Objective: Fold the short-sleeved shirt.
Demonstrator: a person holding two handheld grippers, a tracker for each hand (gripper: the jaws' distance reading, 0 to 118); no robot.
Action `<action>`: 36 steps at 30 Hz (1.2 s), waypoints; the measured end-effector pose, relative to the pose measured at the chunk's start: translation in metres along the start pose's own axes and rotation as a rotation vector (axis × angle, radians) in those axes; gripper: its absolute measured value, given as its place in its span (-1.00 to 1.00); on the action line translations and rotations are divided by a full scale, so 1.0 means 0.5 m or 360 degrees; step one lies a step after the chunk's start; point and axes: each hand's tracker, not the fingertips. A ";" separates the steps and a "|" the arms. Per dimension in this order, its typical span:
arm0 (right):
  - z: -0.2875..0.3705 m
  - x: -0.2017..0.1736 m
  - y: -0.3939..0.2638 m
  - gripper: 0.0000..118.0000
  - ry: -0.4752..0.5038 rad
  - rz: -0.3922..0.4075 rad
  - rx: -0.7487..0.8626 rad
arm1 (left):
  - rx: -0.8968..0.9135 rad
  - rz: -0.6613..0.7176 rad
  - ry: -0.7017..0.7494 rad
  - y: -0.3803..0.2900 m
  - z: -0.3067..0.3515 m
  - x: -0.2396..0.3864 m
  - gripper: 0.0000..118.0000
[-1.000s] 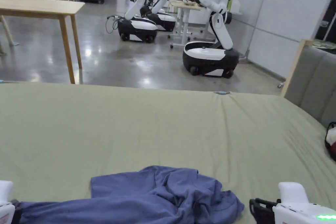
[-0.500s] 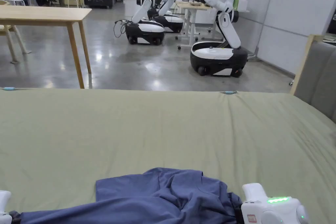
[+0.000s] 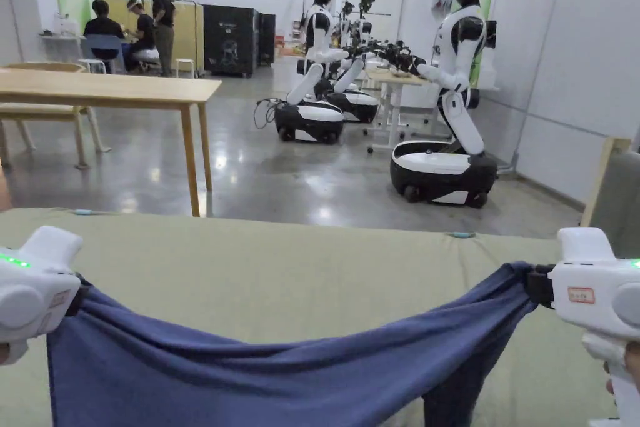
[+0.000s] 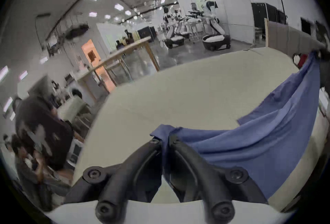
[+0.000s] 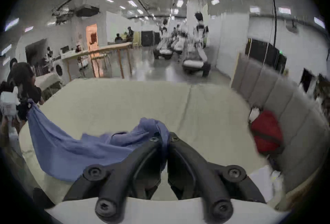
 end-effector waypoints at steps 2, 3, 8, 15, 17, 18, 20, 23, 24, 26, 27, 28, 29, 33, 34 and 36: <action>0.037 -0.003 0.073 -0.90 -0.0078 0.0048 0.0107 | 0.0074 0.0063 0.0025 0.061 0.029 -0.044 -0.94; 0.051 -0.001 0.105 -0.90 -0.0119 0.0066 0.0158 | 0.0105 0.0113 0.0018 0.087 0.034 -0.066 -0.94; 0.106 0.020 0.250 -0.90 -0.0271 0.0012 0.0409 | 0.0303 0.0335 0.0052 0.227 0.071 -0.157 -0.94; 0.117 0.030 0.372 -0.90 -0.0370 -0.0085 0.0640 | 0.0569 0.0539 0.0066 0.372 0.081 -0.197 -0.94; 0.101 0.026 0.378 -0.90 -0.0352 -0.0078 0.0629 | 0.0578 0.0540 0.0067 0.381 0.058 -0.188 -0.94; 0.080 0.025 0.373 -0.90 -0.0345 -0.0069 0.0607 | 0.0572 0.0536 0.0064 0.378 0.043 -0.181 -0.94; 0.040 0.017 0.340 -0.90 -0.0337 -0.0069 0.0570 | 0.0509 0.0510 0.0072 0.355 -0.007 -0.150 -0.94; -0.040 0.010 0.270 -0.90 -0.0330 -0.0069 0.0445 | 0.0346 0.0534 0.0047 0.300 -0.094 -0.108 -0.94; -0.066 0.007 0.245 -0.90 -0.0335 -0.0066 0.0396 | 0.0299 0.0538 0.0036 0.280 -0.121 -0.093 -0.94; -0.116 0.001 0.190 -0.90 -0.0379 -0.0069 0.0335 | 0.0194 0.0559 0.0021 0.240 -0.170 -0.065 -0.94; -0.134 -0.001 0.163 -0.90 -0.0391 -0.0095 0.0309 | 0.0158 0.0594 -0.0010 0.224 -0.184 -0.047 -0.94; -0.143 0.000 0.142 -0.90 -0.0382 -0.0114 0.0300 | 0.0129 0.0640 -0.0054 0.208 -0.197 -0.040 -0.94; -0.148 0.002 0.125 -0.90 -0.0358 -0.0133 0.0274 | 0.0121 0.0695 -0.0109 0.192 -0.202 -0.036 -0.94; -0.118 0.012 0.066 -0.90 -0.0324 -0.0065 0.0235 | 0.0120 0.0636 -0.0140 0.146 -0.164 -0.023 -0.94; -0.104 0.023 0.051 -0.90 -0.0311 -0.0047 0.0229 | 0.0141 0.0635 -0.0162 0.126 -0.142 -0.025 -0.94; -0.058 0.034 0.013 -0.90 -0.0261 -0.0044 0.0233 | 0.0144 0.0644 -0.0238 0.088 -0.093 -0.035 -0.94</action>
